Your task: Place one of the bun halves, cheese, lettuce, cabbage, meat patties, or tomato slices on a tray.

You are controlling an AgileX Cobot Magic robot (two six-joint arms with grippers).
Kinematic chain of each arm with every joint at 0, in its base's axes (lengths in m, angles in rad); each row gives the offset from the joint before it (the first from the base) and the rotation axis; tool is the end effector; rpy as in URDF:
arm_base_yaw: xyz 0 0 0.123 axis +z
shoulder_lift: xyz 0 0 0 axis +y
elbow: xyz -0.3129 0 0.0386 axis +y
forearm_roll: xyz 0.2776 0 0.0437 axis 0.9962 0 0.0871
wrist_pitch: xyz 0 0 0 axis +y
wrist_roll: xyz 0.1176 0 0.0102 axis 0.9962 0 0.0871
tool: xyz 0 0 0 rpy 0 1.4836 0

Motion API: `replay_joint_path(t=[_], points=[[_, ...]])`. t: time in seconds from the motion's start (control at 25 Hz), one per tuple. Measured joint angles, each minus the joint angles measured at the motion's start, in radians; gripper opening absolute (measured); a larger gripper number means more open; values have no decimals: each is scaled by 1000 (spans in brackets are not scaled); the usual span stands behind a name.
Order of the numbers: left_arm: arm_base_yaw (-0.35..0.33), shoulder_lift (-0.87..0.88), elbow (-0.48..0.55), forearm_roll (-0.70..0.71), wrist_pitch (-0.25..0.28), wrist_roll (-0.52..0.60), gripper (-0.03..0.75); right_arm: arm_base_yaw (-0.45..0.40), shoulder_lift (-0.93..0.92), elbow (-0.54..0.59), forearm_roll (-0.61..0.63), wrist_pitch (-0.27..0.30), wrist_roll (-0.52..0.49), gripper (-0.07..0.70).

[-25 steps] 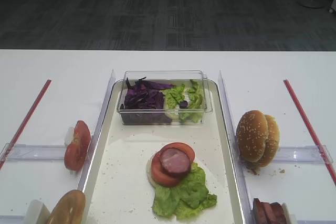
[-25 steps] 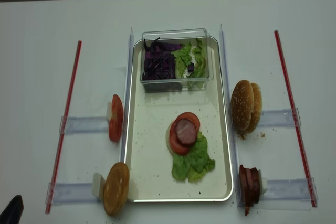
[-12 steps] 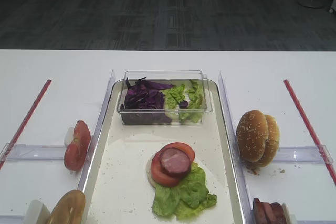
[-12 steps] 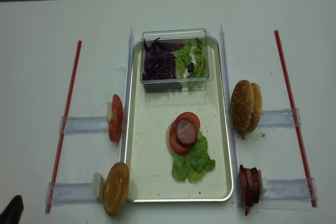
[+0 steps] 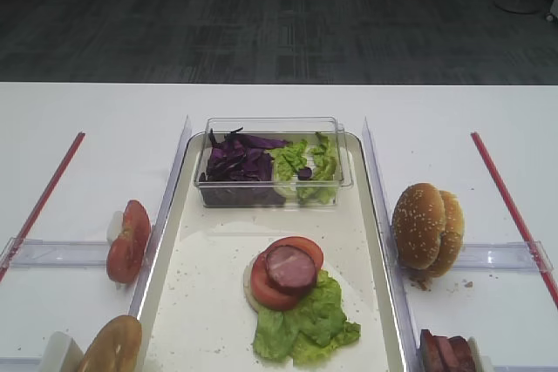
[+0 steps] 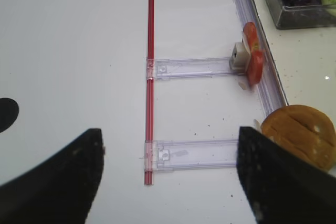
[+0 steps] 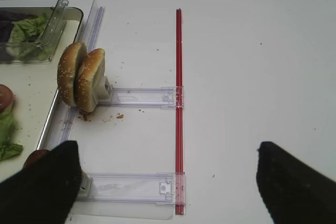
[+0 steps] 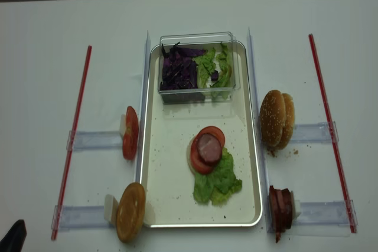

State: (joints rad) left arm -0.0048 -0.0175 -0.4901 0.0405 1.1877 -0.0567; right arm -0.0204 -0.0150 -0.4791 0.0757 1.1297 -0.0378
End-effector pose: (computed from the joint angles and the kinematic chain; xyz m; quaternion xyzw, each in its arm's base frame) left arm 0.0056 0.0044 0.2633 -0.0250 0.8823 0.0057 0.4700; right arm 0.0109 0.0079 0.2657 -0.0102 0.8715 0.0235 0.4898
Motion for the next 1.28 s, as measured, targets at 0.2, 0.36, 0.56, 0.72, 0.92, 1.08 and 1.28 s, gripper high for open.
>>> replay_joint_path(t=[0.2, 0.36, 0.56, 0.72, 0.92, 1.08, 1.28], points=[[0, 0, 0, 0, 0, 0, 490, 0, 0, 0, 0, 0, 0, 687], [0, 0, 0, 0, 0, 0, 490, 0, 0, 0, 0, 0, 0, 687], [0, 0, 0, 0, 0, 0, 490, 0, 0, 0, 0, 0, 0, 687], [0, 0, 0, 0, 0, 0, 490, 0, 0, 0, 0, 0, 0, 687], [0, 0, 0, 0, 0, 0, 490, 0, 0, 0, 0, 0, 0, 687], [0, 0, 0, 0, 0, 0, 490, 0, 0, 0, 0, 0, 0, 687], [0, 0, 0, 0, 0, 0, 490, 0, 0, 0, 0, 0, 0, 687]])
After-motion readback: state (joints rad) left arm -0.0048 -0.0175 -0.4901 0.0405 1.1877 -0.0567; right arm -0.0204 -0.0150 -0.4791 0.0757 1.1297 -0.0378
